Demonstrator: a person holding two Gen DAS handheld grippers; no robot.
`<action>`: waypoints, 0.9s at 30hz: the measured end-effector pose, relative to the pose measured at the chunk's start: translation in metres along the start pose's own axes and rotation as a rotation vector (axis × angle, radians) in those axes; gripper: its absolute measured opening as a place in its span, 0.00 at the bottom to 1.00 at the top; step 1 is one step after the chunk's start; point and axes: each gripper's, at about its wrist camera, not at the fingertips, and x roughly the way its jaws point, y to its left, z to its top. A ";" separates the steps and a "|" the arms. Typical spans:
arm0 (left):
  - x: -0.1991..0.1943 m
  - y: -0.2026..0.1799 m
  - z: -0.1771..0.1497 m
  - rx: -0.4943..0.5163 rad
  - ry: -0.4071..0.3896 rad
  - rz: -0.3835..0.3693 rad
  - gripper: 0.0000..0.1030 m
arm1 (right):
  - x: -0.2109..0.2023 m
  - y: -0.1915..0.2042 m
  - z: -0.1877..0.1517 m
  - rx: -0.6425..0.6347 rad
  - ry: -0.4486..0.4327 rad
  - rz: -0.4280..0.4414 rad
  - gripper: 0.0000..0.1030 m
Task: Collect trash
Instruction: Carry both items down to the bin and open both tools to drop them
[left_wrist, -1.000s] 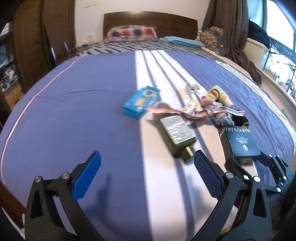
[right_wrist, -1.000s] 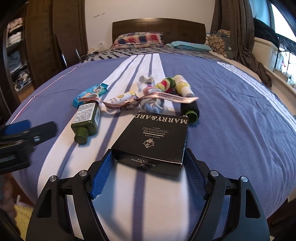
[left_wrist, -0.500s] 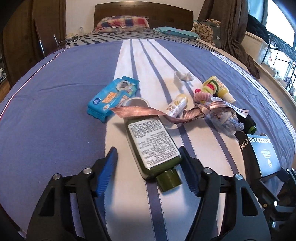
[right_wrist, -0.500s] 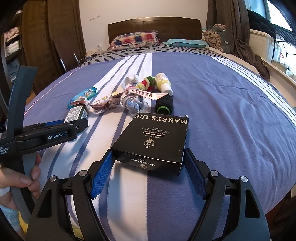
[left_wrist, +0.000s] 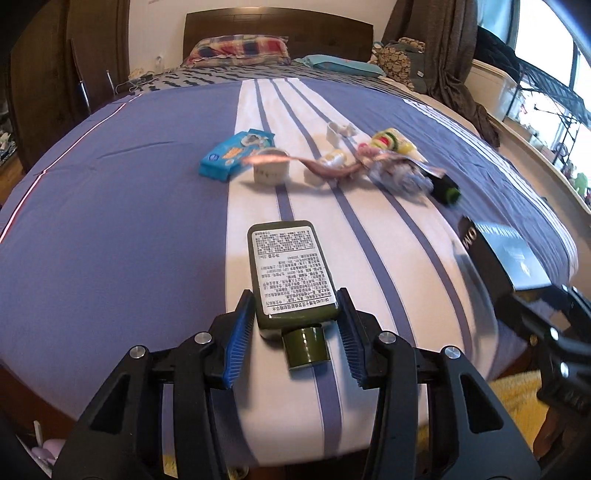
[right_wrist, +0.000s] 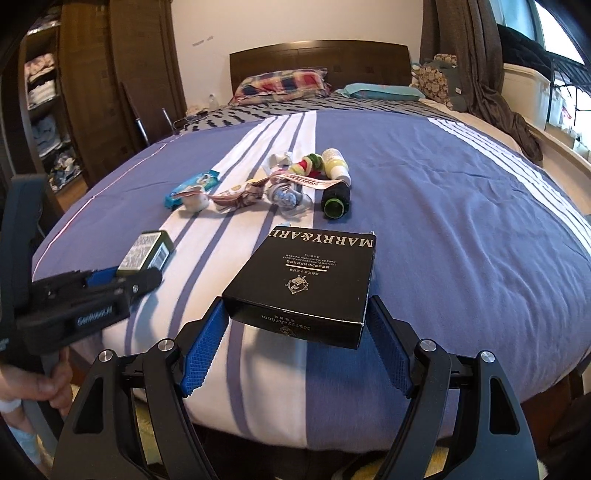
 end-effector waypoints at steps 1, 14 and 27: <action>-0.003 -0.002 -0.004 0.007 -0.002 -0.001 0.41 | -0.002 0.000 -0.001 -0.001 0.001 0.003 0.74; -0.061 -0.015 -0.066 0.029 -0.028 -0.033 0.41 | -0.048 0.010 -0.042 -0.022 -0.001 0.032 0.74; -0.083 -0.019 -0.111 0.041 0.002 -0.029 0.41 | -0.066 0.028 -0.077 -0.014 0.085 0.167 0.74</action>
